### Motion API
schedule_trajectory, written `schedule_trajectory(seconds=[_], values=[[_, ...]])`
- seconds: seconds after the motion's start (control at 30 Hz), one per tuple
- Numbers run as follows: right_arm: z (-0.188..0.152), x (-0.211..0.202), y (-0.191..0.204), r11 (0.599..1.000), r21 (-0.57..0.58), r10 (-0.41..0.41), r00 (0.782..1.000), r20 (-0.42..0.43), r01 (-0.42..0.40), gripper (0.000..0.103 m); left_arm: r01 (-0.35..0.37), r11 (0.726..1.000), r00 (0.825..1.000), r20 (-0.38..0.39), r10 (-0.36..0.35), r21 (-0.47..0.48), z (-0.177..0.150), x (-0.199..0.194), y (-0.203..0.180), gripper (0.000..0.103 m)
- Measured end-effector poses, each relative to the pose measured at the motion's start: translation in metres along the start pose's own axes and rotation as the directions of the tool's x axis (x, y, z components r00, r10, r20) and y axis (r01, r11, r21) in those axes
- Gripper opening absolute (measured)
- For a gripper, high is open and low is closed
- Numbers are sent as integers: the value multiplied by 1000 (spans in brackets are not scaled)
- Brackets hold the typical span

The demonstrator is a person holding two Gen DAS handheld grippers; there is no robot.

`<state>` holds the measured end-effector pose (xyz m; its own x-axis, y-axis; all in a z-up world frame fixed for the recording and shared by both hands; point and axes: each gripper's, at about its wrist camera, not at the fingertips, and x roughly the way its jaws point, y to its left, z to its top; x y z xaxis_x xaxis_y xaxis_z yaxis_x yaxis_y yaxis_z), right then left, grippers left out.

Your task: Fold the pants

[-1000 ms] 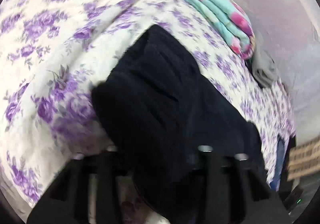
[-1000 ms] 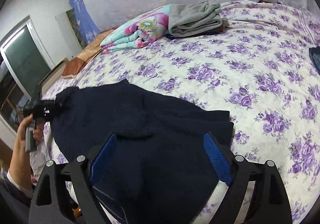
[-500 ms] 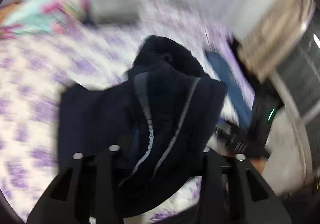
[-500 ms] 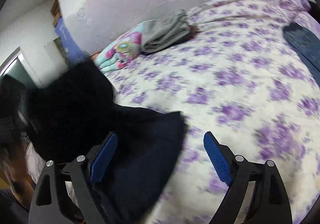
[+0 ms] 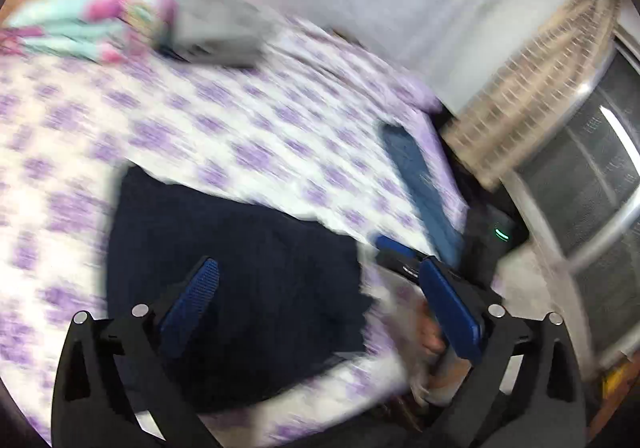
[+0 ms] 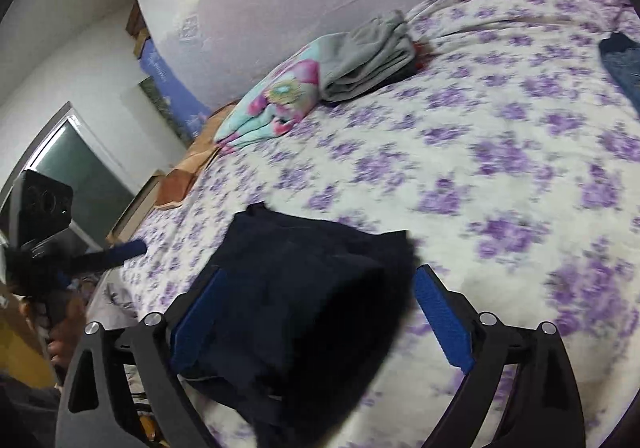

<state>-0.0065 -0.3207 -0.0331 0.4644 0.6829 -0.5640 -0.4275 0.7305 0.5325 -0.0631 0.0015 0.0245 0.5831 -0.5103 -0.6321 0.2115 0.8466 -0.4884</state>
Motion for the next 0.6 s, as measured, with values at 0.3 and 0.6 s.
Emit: schedule_trajectory(seconds=[0.3,0.6], values=[[-20,50,6,989,-15,-145,976,-161,144,82,-483,872,863,-127,489,78,-37,100,88,99],[-3,33,32,969,-154,-203,978,-53,193,34,-482,872,865,-111,489,82,-28,87,67,98]])
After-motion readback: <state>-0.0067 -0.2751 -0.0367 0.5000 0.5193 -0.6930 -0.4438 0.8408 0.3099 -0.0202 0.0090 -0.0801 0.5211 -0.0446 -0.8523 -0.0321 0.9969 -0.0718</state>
